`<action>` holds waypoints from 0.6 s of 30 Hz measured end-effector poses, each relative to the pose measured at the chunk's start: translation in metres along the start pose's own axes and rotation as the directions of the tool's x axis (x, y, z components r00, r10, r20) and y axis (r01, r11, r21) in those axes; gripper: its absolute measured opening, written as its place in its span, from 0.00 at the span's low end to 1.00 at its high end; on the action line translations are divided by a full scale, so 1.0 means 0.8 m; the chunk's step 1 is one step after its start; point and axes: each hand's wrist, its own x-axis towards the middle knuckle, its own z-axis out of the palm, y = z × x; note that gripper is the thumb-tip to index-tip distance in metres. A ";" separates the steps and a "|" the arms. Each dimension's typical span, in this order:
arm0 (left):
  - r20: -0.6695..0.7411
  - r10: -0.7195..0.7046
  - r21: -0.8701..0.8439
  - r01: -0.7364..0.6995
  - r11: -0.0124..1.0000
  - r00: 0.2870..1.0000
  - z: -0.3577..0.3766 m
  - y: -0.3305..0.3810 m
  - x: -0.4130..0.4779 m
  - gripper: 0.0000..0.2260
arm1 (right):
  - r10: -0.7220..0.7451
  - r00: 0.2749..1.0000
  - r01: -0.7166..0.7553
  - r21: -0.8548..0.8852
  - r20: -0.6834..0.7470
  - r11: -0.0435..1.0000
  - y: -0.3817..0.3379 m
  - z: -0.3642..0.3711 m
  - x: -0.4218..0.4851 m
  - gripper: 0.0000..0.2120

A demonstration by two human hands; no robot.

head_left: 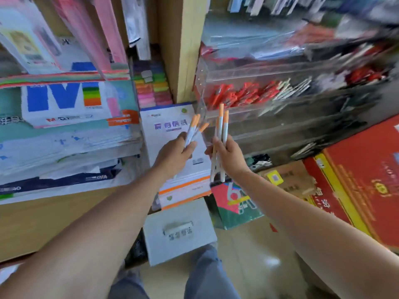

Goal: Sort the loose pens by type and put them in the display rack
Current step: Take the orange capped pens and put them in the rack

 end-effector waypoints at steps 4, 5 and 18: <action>-0.011 -0.046 0.052 0.046 0.998 0.999 0.051 0.032 0.018 0.10 | 0.047 0.999 -0.045 -0.104 0.011 0.994 0.028 -0.066 0.030 0.15; -0.023 -0.053 0.073 0.054 0.996 0.998 0.060 0.036 0.021 0.10 | 0.052 0.998 -0.049 -0.120 0.020 0.992 0.033 -0.078 0.036 0.16; 0.002 -0.009 0.294 0.007 0.956 1.000 0.085 0.021 0.023 0.09 | 0.080 0.986 -0.062 -0.122 0.148 0.991 0.039 -0.097 0.090 0.12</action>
